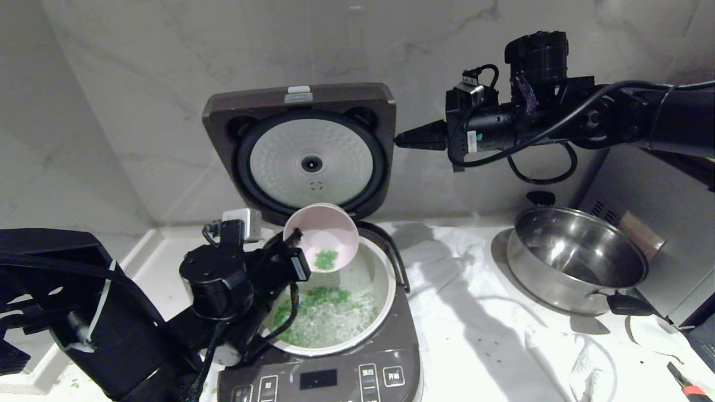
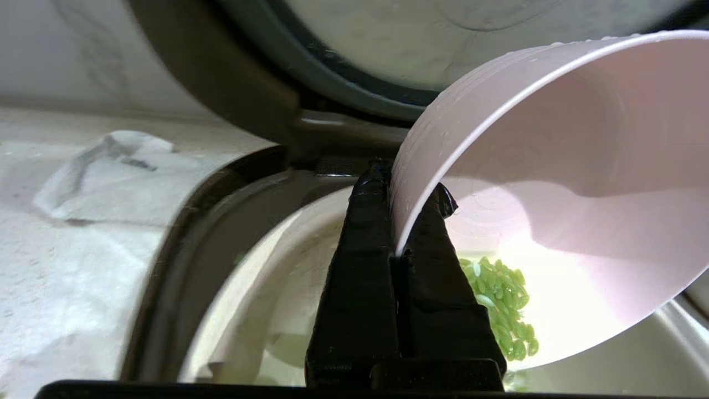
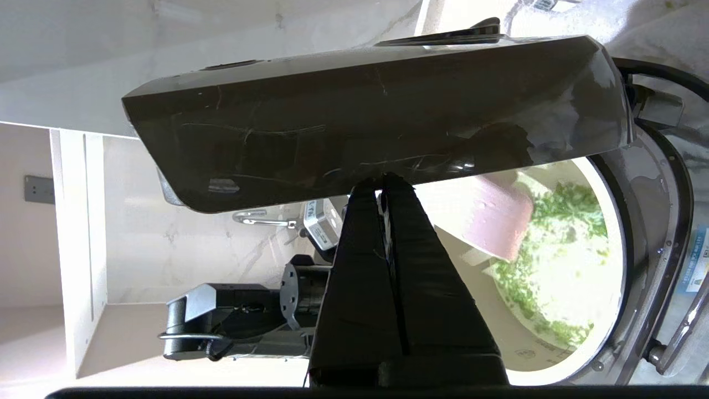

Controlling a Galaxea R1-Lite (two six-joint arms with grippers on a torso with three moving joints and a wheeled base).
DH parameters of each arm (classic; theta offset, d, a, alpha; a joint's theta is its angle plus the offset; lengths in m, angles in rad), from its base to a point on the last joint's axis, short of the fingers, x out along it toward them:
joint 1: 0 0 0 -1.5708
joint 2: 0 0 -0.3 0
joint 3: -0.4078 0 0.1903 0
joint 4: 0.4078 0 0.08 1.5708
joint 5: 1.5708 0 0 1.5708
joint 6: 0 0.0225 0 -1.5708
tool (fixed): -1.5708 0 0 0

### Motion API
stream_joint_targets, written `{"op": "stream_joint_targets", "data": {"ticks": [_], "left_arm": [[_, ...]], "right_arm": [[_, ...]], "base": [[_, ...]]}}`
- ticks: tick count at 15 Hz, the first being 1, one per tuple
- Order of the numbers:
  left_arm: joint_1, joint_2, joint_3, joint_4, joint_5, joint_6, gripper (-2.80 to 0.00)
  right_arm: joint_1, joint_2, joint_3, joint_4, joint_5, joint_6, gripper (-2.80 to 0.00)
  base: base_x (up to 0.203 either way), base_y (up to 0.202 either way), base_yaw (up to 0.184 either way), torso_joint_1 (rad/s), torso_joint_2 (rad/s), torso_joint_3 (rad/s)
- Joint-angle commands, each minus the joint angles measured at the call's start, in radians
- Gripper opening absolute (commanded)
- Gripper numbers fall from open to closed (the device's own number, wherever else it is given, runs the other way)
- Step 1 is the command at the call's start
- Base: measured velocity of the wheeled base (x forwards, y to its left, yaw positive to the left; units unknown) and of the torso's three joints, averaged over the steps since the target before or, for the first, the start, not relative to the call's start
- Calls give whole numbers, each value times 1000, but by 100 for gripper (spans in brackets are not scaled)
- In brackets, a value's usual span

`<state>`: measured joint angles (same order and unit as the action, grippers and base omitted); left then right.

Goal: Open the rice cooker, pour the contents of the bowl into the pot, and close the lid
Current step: Pour the water from the bowl into the rice cooker

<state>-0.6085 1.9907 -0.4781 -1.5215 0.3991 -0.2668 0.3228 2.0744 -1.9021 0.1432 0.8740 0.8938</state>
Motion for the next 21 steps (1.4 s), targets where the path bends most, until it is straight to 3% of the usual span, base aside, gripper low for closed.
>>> {"op": "stream_joint_targets", "data": {"ticks": [1,5,7,10,11,16,18,21], "left_arm": [[-8,8,-5,-9,9,-2,-280],[-12,4,12,-9,21,-2,-280],[0,-6,-40,-9,19,7,-280],[-1,-5,-69,-9,76,130,-280],[3,-21,-68,-9,87,141,-280],[77,-46,-197,-9,108,123,-280],[56,-61,-188,-9,147,126,-280],[-83,-58,-140,-9,176,136,-280]], "right_arm": [[-1,4,0,-1,5,5,-280],[1,6,0,-10,3,5,-280],[1,3,0,-10,3,5,-280],[-5,1,0,-10,3,5,-280],[-5,3,0,-10,3,5,-280],[-5,7,0,-13,5,5,-280],[-8,7,-2,-14,3,5,-280],[-13,12,-2,-22,5,7,-280]], "base": [[0,0,0,0,0,0],[0,0,0,0,0,0],[0,0,0,0,0,0],[0,0,0,0,0,0],[0,0,0,0,0,0],[0,0,0,0,0,0],[0,0,0,0,0,0],[0,0,0,0,0,0]]}}
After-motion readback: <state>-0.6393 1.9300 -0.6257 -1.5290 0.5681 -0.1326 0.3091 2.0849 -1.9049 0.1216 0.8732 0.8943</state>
